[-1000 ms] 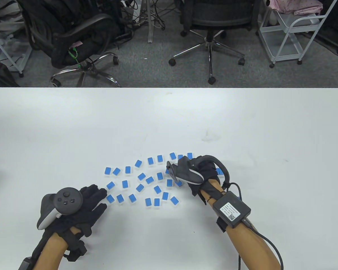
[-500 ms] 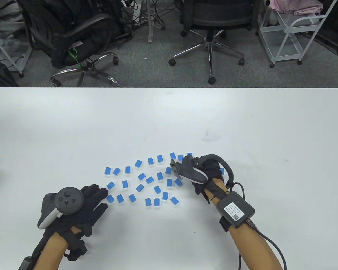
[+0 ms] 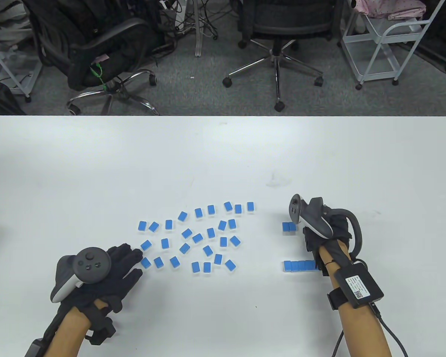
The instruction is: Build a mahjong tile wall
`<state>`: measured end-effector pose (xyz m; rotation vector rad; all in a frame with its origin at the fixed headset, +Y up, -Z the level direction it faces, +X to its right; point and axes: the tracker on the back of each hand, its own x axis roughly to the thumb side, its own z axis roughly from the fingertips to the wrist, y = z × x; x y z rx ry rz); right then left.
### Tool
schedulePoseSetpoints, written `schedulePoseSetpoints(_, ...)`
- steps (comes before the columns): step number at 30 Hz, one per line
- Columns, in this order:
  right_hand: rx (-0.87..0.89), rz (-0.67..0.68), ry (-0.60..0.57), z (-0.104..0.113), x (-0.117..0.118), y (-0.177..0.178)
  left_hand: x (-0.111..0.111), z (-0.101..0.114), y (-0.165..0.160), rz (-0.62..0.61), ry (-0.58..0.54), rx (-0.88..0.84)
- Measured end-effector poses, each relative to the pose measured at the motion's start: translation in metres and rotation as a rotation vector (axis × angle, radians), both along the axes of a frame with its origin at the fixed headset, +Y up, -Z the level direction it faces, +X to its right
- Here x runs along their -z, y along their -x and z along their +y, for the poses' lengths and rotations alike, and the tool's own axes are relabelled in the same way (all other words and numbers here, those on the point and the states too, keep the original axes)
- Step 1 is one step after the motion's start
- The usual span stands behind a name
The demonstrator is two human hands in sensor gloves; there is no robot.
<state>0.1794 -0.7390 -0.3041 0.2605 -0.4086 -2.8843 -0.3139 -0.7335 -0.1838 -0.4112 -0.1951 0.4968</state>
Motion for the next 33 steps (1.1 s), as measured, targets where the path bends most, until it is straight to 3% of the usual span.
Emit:
schedulePoseSetpoints(26,0.07,0.073,0.014,-0.0045,0.0043,0.006,-0.0001,-0.0027,-0.0038,-0.013,0.023,0.002)
schedulePoseSetpoints(33,0.039,0.081,-0.003,0.0046,0.0009,0.0089,-0.0005,-0.0022,-0.0034,-0.012,0.019,0.002)
